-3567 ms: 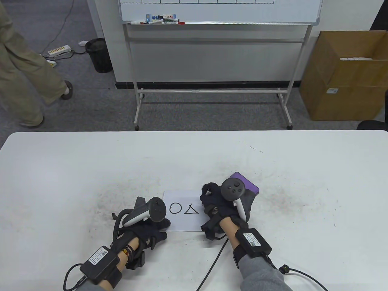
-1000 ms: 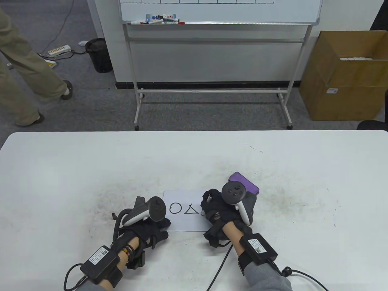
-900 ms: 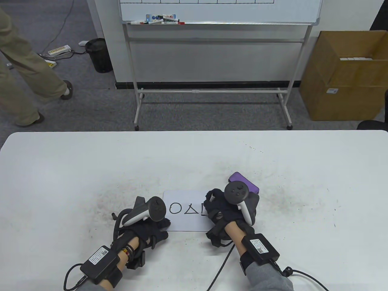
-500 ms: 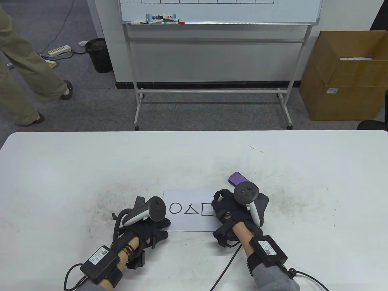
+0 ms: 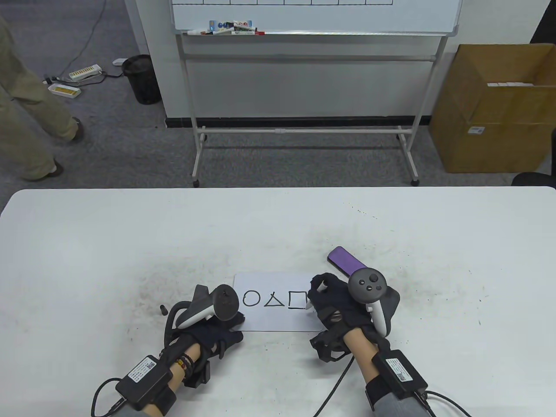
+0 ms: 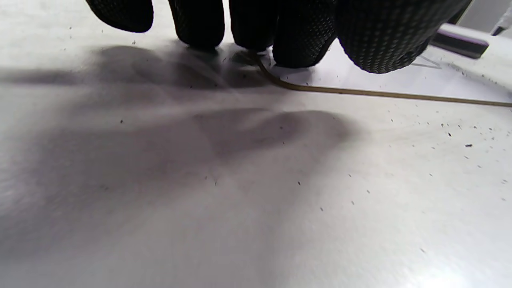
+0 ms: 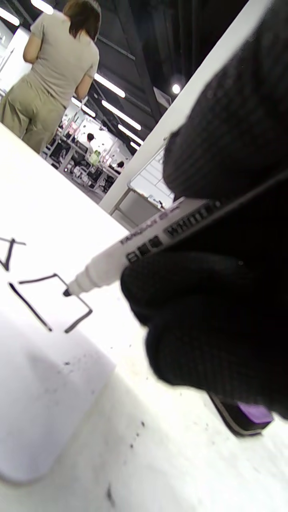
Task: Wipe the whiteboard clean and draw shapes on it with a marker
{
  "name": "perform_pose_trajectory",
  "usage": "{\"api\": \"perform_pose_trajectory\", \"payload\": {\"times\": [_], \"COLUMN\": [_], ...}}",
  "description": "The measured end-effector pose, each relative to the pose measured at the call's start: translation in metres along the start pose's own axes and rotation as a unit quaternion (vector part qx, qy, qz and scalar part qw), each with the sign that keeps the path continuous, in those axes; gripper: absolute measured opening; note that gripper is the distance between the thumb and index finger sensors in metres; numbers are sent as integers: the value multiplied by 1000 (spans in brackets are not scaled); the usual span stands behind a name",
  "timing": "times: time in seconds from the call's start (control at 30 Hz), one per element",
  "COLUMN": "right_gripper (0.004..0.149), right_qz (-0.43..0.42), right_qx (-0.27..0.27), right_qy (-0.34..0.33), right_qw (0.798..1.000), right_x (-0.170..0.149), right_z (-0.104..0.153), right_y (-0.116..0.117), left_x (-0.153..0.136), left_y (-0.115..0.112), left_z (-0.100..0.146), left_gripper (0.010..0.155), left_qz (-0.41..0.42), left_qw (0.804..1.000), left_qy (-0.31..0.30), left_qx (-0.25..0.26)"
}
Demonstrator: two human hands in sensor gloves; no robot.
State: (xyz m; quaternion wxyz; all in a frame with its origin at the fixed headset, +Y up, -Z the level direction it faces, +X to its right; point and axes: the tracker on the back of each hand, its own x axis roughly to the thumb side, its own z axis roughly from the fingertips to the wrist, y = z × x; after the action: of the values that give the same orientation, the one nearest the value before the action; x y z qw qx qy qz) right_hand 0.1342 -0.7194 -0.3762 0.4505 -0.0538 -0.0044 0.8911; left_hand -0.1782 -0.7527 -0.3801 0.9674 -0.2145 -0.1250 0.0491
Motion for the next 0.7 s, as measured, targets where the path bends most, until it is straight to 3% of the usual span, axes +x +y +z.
{"api": "perform_pose_trajectory", "payload": {"times": [0.27, 0.47, 0.6, 0.7], "right_gripper": [47, 48, 48, 48], "right_qz": [-88, -137, -163, -180], "right_qx": [-6, -14, -15, -12], "right_qy": [-29, -42, -33, -26], "right_qw": [996, 990, 986, 983], "right_x": [1, -8, -17, -21], "right_z": [27, 32, 29, 27], "right_y": [-18, -32, -38, -40], "left_x": [-33, -80, -100, -108], "left_y": [33, 58, 58, 51], "left_z": [20, 41, 44, 40], "left_gripper": [62, 63, 64, 66], "left_qz": [91, 149, 112, 35], "left_qw": [990, 960, 956, 950], "left_qy": [27, 94, 159, 231], "left_qx": [108, 216, 220, 207]}}
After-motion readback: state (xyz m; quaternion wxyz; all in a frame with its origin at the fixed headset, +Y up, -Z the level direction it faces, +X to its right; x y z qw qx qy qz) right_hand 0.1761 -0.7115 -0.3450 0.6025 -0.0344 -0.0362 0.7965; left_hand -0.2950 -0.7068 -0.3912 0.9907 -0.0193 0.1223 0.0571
